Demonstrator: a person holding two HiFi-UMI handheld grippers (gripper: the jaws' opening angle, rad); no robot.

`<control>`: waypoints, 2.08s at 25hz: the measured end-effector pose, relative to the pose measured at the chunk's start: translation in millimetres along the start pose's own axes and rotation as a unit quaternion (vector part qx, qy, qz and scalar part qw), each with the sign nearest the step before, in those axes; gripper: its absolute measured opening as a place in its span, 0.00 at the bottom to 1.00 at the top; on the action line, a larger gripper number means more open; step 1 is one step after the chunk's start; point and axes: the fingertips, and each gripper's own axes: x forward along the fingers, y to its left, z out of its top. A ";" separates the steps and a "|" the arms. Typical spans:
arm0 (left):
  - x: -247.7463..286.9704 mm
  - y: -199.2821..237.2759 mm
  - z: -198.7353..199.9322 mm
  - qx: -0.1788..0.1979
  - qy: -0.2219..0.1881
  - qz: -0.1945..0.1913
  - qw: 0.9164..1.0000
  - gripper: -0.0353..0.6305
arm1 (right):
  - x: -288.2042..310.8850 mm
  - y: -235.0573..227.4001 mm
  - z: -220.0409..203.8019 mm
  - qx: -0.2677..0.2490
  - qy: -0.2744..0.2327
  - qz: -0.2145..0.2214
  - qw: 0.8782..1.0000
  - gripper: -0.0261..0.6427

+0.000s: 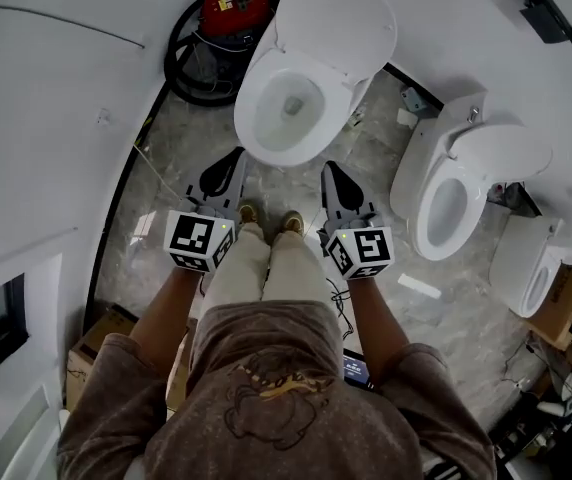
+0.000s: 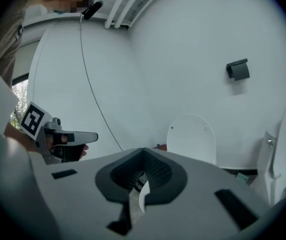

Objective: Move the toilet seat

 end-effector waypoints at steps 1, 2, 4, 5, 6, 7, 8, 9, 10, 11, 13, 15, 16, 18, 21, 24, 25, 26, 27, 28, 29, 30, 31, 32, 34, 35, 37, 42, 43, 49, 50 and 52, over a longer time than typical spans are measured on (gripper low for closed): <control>6.0 4.0 -8.5 0.001 0.006 -0.005 1.000 0.07 | 6.0 -3.8 -8.0 0.005 0.001 -0.007 1.000 0.04; 11.9 7.6 -17.5 0.000 0.011 -0.008 1.000 0.07 | 11.4 -7.5 -16.5 0.010 0.004 -0.013 1.000 0.04; 23.5 14.3 -35.1 -0.003 0.020 -0.013 1.000 0.07 | 21.5 -13.6 -33.1 0.014 0.012 -0.022 1.000 0.04; 28.7 18.1 -43.6 -0.006 0.023 -0.013 1.000 0.07 | 25.9 -15.7 -41.2 0.017 0.015 -0.024 0.999 0.04; 33.2 22.6 -52.1 -0.010 0.026 -0.012 1.000 0.07 | 30.0 -17.2 -49.6 0.022 0.017 -0.026 0.999 0.04; 37.1 27.3 -61.1 -0.013 0.028 -0.011 0.999 0.07 | 33.7 -18.5 -58.6 0.027 0.019 -0.029 0.999 0.04; 40.8 31.9 -70.6 -0.016 0.030 -0.010 0.999 0.07 | 37.2 -19.6 -68.3 0.031 0.021 -0.031 0.999 0.04; 44.5 35.9 -80.7 -0.017 0.033 -0.011 0.999 0.07 | 40.7 -20.5 -78.8 0.034 0.025 -0.034 0.999 0.04; 48.6 39.5 -91.0 -0.018 0.037 -0.011 0.999 0.07 | 44.6 -21.4 -89.5 0.034 0.029 -0.035 0.998 0.04; 53.0 42.4 -101.0 -0.020 0.041 -0.012 0.999 0.07 | 48.9 -22.7 -100.2 0.034 0.035 -0.035 0.998 0.04; 62.4 46.4 -120.4 -0.022 0.048 -0.016 0.998 0.07 | 58.2 -26.8 -121.3 0.035 0.045 -0.036 0.998 0.04; 70.6 48.7 -140.4 -0.022 0.057 -0.021 0.998 0.07 | 66.6 -31.0 -142.6 0.039 0.055 -0.038 0.997 0.04; 73.8 49.9 -151.0 -0.021 0.063 -0.023 0.998 0.07 | 70.3 -32.2 -153.1 0.040 0.060 -0.039 0.997 0.04; 78.9 52.5 -172.2 -0.023 0.074 -0.025 0.997 0.07 | 76.9 -32.7 -173.3 0.040 0.072 -0.037 0.996 0.04; 85.1 54.7 -200.8 -0.031 0.085 -0.032 0.995 0.07 | 84.2 -31.6 -200.2 0.043 0.089 -0.032 0.995 0.04; 89.8 58.9 -225.3 -0.029 0.096 -0.036 0.994 0.07 | 90.0 -31.4 -224.3 0.048 0.102 -0.030 0.993 0.04; 91.7 60.9 -232.3 -0.028 0.099 -0.037 0.994 0.07 | 92.3 -32.6 -232.0 0.049 0.106 -0.031 0.993 0.04; 93.6 62.9 -239.1 -0.028 0.102 -0.037 0.994 0.07 | 94.9 -33.9 -239.7 0.051 0.109 -0.032 0.992 0.04; 95.0 65.1 -246.1 -0.028 0.105 -0.037 0.993 0.07 | 97.6 -34.5 -247.4 0.054 0.112 -0.033 0.992 0.04; 95.6 67.2 -253.2 -0.029 0.109 -0.037 0.993 0.07 | 100.3 -33.8 -255.0 0.056 0.115 -0.033 0.991 0.04; 95.6 69.0 -260.4 -0.030 0.113 -0.037 0.992 0.07 | 102.8 -32.2 -262.2 0.058 0.118 -0.031 0.991 0.04; 95.8 70.0 -267.4 -0.030 0.118 -0.037 0.992 0.07 | 105.2 -30.7 -268.7 0.059 0.121 -0.029 0.990 0.04; 96.9 70.2 -273.9 -0.030 0.121 -0.038 0.991 0.07 | 107.5 -30.1 -274.4 0.059 0.124 -0.027 0.990 0.04; 98.7 69.8 -280.1 -0.030 0.125 -0.040 0.991 0.07 | 109.7 -30.4 -279.3 0.060 0.127 -0.026 0.990 0.04; 102.4 68.4 -292.8 -0.035 0.133 -0.047 0.989 0.07 | 113.4 -31.4 -289.5 0.065 0.134 -0.025 0.988 0.04; 103.5 67.8 -299.6 -0.038 0.140 -0.050 0.988 0.07 | 114.6 -31.3 -295.5 0.069 0.140 -0.025 0.987 0.05; 104.5 65.1 -311.9 -0.044 0.153 -0.059 0.986 0.10 | 116.1 -31.0 -308.3 0.074 0.154 -0.024 0.985 0.10; 108.5 56.5 -335.8 -0.051 0.176 -0.085 0.979 0.23 | 119.5 -31.8 -337.0 0.101 0.183 -0.008 0.978 0.21; 109.2 56.0 -341.5 -0.058 0.182 -0.088 0.978 0.26 | 120.0 -31.7 -342.5 0.110 0.186 -0.005 0.976 0.23; 115.0 59.9 -375.6 -0.089 0.209 -0.096 0.969 0.34 | 126.9 -36.1 -378.1 0.157 0.210 -0.005 0.965 0.38; 116.0 61.5 -381.1 -0.098 0.212 -0.096 0.968 0.35 | 128.1 -36.8 -384.9 0.161 0.215 -0.008 0.963 0.38; 118.5 64.7 -391.2 -0.114 0.217 -0.094 0.965 0.36 | 131.5 -37.6 -395.8 0.170 0.221 -0.011 0.960 0.39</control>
